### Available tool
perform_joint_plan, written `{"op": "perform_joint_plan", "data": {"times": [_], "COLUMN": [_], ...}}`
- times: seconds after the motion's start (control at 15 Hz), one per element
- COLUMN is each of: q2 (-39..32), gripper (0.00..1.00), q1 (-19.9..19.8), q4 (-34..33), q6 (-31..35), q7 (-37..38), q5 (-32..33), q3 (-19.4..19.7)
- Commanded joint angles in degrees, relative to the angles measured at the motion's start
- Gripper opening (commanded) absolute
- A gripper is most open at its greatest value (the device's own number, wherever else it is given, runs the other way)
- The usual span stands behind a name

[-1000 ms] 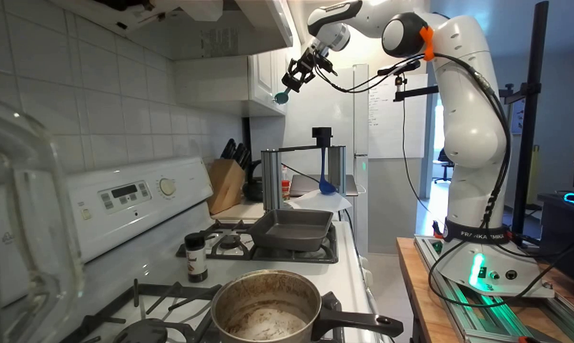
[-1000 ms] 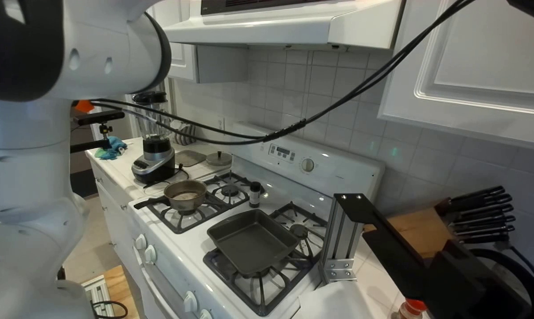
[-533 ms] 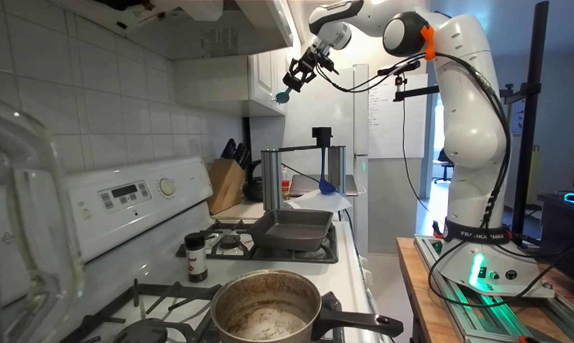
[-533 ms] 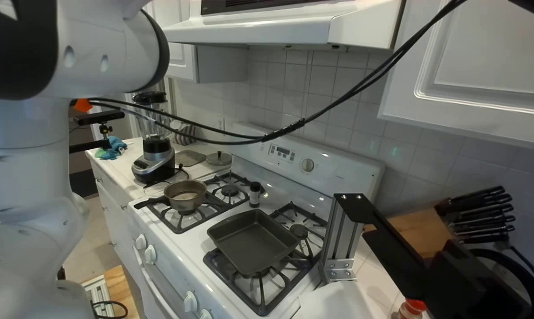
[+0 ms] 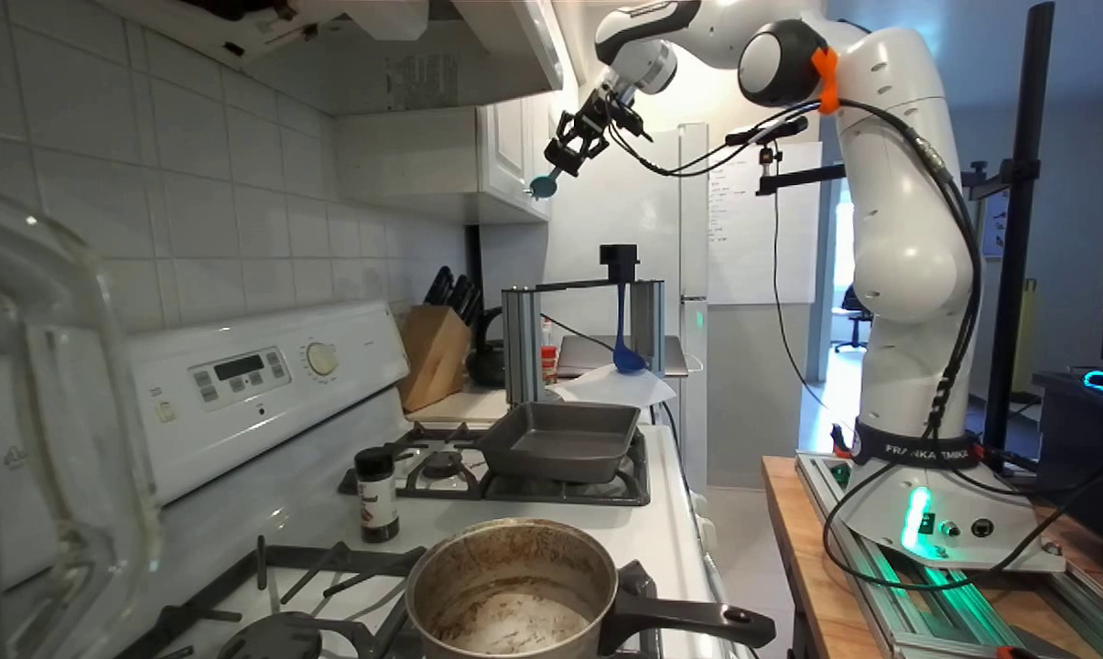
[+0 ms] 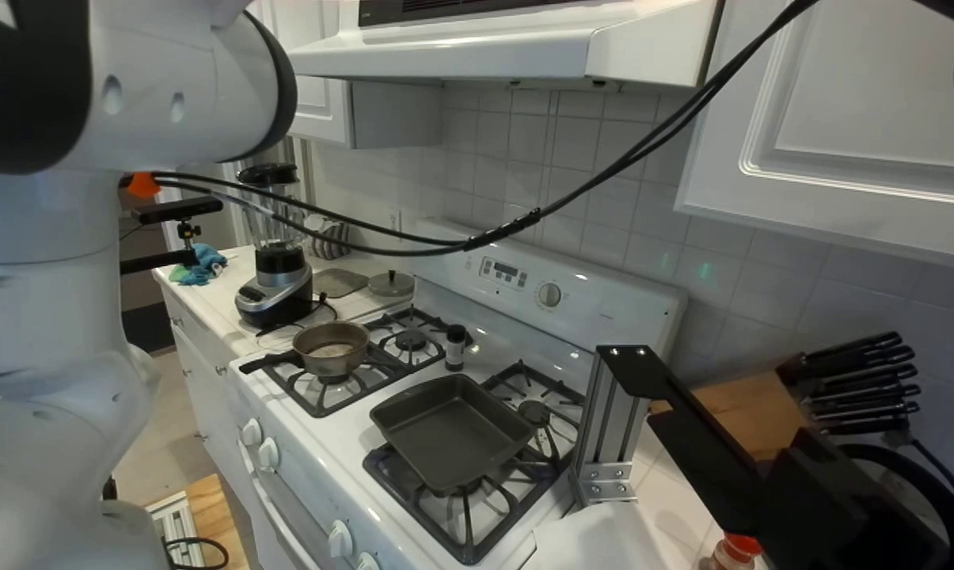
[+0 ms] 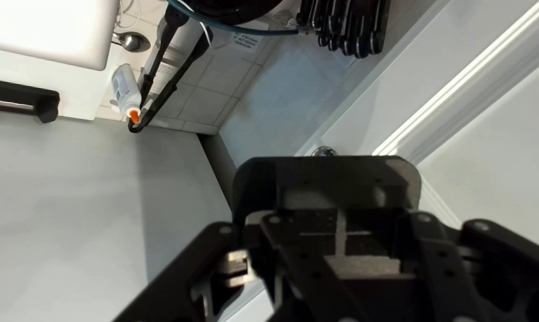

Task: Pick the serving spoon from the rack and use it to open the cabinet door then place it back on the rack

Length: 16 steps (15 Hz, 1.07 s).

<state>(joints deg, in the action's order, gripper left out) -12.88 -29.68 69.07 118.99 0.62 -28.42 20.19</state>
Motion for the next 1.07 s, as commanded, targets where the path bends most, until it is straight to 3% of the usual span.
{"op": "perform_joint_plan", "data": {"times": [0.0,0.4,1.0], "q2": [5.97,11.86,24.78], "gripper": [0.22,0.22,0.22], "q1": [1.60,3.19,6.16], "q4": [6.69,15.11,32.29], "q6": [-1.91,2.26,10.71], "q7": [2.75,9.72,26.21], "q5": [2.92,6.95,17.38], "q3": [0.31,0.02,-1.62]}}
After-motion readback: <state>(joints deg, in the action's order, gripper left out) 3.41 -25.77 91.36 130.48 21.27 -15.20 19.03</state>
